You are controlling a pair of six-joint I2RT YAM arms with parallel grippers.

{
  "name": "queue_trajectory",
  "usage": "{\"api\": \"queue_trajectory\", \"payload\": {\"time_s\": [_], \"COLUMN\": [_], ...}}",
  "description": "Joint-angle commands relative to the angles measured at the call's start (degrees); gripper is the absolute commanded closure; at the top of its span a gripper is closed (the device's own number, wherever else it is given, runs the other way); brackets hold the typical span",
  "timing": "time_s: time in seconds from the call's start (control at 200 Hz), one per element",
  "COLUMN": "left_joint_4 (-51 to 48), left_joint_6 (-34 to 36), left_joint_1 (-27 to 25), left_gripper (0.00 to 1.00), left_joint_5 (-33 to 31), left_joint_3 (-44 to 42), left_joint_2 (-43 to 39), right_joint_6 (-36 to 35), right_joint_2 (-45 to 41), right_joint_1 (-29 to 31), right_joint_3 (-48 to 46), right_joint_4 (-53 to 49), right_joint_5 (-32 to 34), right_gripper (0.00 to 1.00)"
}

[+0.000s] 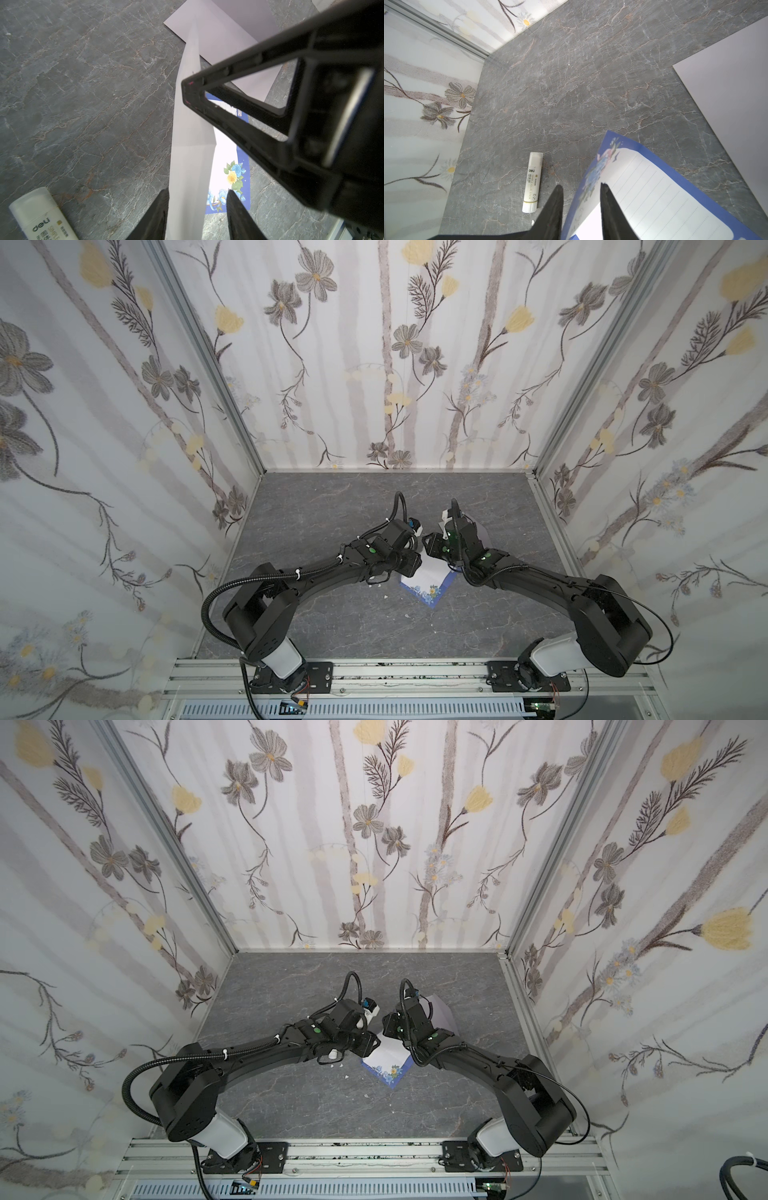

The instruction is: Place the letter into the envelope and seal it

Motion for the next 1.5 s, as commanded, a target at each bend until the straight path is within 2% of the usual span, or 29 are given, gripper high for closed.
{"api": "queue_trajectory", "payload": {"time_s": [0.0, 0.445, 0.655, 0.869, 1.294, 1.494], "left_joint_4": [0.10, 0.01, 0.08, 0.17, 0.27, 0.35], "left_joint_6": [-0.33, -2.42, -4.81, -6.99, -8.61, -8.69], "left_joint_1": [-0.16, -0.09, 0.00, 0.30, 1.23, 1.23], "left_gripper": [0.52, 0.47, 0.48, 0.49, 0.50, 0.50], "left_joint_5": [-0.33, 0.69, 2.33, 1.59, 4.79, 5.90], "left_joint_3": [-0.35, -0.55, -0.81, -0.91, -2.81, -2.44], "left_joint_2": [-0.84, -6.69, -3.07, 0.20, 1.61, 2.06], "right_joint_6": [1.06, 1.76, 2.46, 2.82, 4.29, 4.91], "right_joint_2": [-0.46, -5.57, -6.13, -3.90, -1.24, 1.81], "right_joint_1": [0.16, 0.52, 0.63, 0.69, 1.14, 1.71], "right_joint_3": [-0.85, -6.80, -9.17, -7.73, -7.01, -5.97], "right_joint_4": [-0.35, -0.94, 2.80, 4.49, 6.50, 7.28], "right_joint_5": [1.33, 1.87, 1.27, 0.22, -1.47, -2.14], "right_gripper": [0.70, 0.73, 0.69, 0.68, 0.68, 0.60]}}
